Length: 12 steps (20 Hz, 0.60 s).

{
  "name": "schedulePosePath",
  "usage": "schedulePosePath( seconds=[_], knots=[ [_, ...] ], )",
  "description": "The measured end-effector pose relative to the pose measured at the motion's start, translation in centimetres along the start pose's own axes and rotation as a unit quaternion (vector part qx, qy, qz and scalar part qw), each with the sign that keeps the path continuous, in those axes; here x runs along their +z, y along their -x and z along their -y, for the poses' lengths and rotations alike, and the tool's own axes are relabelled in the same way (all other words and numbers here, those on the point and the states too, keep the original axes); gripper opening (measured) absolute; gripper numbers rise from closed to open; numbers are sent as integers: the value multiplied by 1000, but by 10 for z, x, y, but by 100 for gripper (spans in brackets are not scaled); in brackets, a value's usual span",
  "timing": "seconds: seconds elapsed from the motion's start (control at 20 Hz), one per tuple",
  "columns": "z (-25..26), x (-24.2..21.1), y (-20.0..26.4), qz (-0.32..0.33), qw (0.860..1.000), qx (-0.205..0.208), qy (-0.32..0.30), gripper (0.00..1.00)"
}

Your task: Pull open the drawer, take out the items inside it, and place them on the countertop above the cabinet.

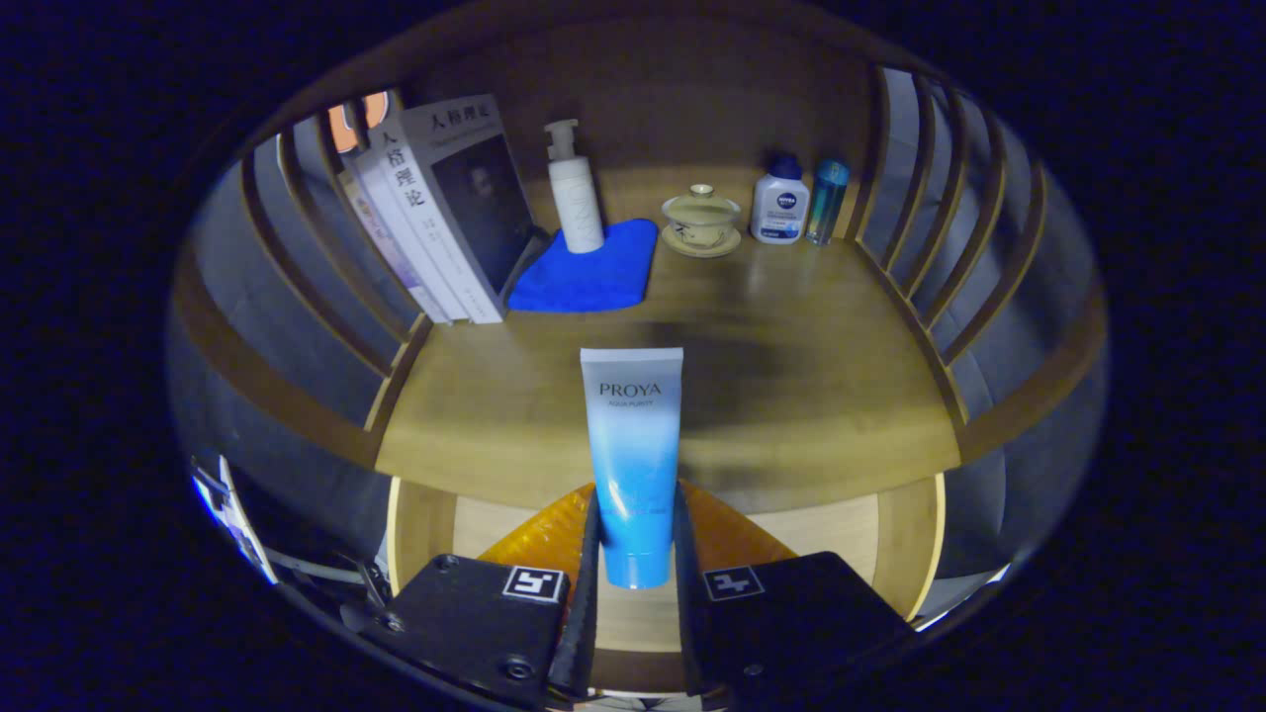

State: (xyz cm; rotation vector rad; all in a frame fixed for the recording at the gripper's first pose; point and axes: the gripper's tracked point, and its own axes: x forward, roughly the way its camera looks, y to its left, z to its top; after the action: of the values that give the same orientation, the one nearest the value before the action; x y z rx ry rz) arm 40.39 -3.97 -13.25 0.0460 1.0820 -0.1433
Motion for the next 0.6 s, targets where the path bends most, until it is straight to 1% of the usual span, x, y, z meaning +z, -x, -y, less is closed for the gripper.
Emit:
schedulePosePath(
  seconds=[0.2,0.4,0.6],
  knots=[
    [-1,18,-31,-9,1000,-13,-14,38],
    [5,27,-60,-20,999,-31,-13,38],
    [4,34,-68,-23,999,-32,-1,38]
  ],
)
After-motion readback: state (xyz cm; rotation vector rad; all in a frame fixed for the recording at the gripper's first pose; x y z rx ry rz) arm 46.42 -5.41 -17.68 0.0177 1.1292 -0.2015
